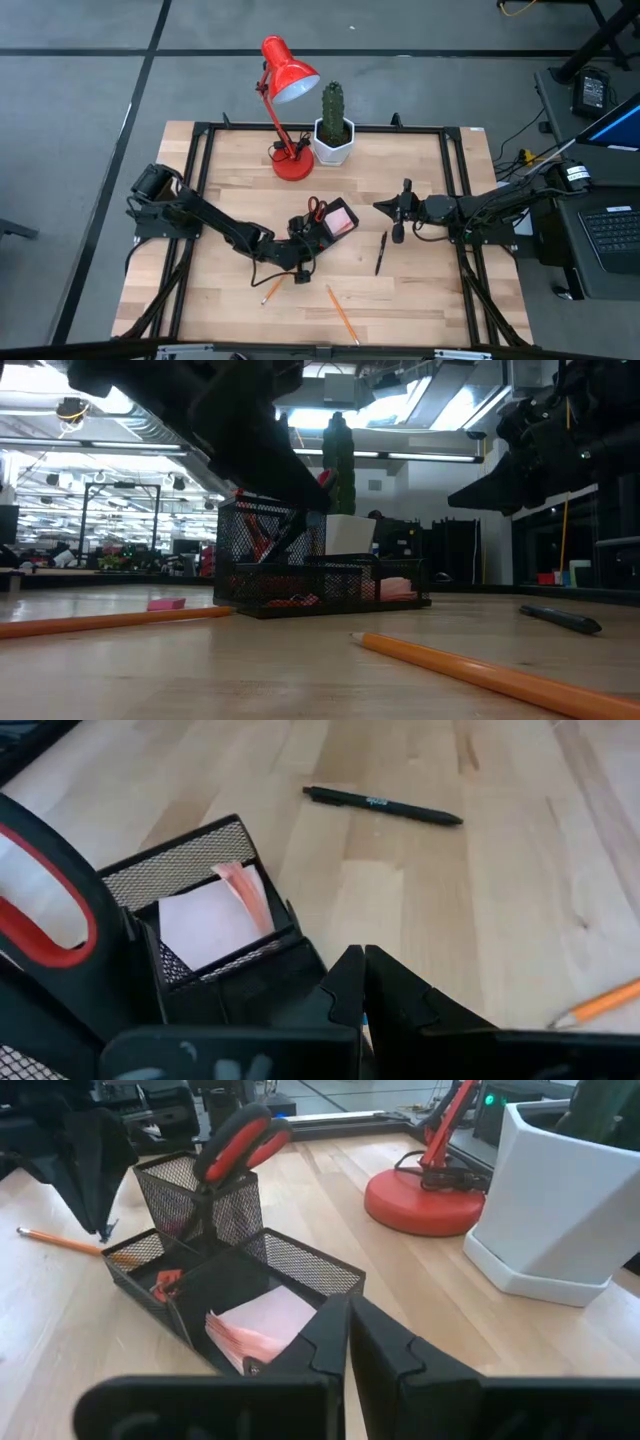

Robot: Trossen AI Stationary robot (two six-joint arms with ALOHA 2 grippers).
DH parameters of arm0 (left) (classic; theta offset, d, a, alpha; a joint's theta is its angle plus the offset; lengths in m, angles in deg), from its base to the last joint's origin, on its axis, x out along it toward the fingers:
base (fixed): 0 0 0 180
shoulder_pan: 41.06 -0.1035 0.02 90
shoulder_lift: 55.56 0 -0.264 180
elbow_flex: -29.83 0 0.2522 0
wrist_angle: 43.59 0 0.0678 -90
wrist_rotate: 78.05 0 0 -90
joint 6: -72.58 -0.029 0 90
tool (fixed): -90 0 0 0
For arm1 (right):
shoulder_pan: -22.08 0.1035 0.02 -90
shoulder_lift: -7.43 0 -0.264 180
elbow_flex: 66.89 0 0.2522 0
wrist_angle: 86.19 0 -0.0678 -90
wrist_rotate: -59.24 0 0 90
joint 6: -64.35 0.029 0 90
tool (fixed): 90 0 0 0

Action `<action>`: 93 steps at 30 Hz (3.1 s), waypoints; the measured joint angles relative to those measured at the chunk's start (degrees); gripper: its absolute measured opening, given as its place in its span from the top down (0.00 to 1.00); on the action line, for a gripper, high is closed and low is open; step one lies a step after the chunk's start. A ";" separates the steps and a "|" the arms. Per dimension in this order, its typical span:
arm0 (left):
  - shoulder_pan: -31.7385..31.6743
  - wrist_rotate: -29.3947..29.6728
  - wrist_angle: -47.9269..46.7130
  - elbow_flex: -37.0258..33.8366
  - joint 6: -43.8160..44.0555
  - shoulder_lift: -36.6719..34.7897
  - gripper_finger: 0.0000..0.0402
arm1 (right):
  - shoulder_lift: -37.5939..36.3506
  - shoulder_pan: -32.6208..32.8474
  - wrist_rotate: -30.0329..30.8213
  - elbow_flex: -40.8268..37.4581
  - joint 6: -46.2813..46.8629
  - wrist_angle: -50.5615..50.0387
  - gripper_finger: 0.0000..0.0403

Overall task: Pick and place office supplies into organizer
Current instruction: Put the blue binder clip into the black desk organizer

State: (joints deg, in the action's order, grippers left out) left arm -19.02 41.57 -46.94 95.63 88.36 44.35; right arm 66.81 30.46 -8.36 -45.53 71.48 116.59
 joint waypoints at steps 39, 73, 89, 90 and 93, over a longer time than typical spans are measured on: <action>0.42 0.71 -3.43 0.01 -6.35 0.73 1.00 | -0.01 -0.02 -0.01 0.00 0.32 -0.90 0.95; 1.28 6.93 -1.65 0.10 -10.61 0.50 0.82 | -0.01 -0.02 -0.10 0.00 0.33 -0.92 0.95; 6.65 7.22 2.67 0.18 -17.95 -3.75 0.83 | -0.01 0.09 -10.10 -0.02 -0.14 2.88 0.95; 7.04 7.31 2.58 0.16 -17.62 -4.42 0.83 | -0.01 0.09 -10.85 -0.02 -0.39 3.69 0.95; 8.05 7.31 1.62 0.16 -16.66 -6.34 0.85 | -0.01 0.11 -11.98 -0.02 -1.60 4.50 0.95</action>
State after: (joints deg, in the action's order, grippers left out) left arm -10.98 48.88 -45.33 95.79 71.70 38.01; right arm 66.80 30.57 -20.34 -45.56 69.87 121.09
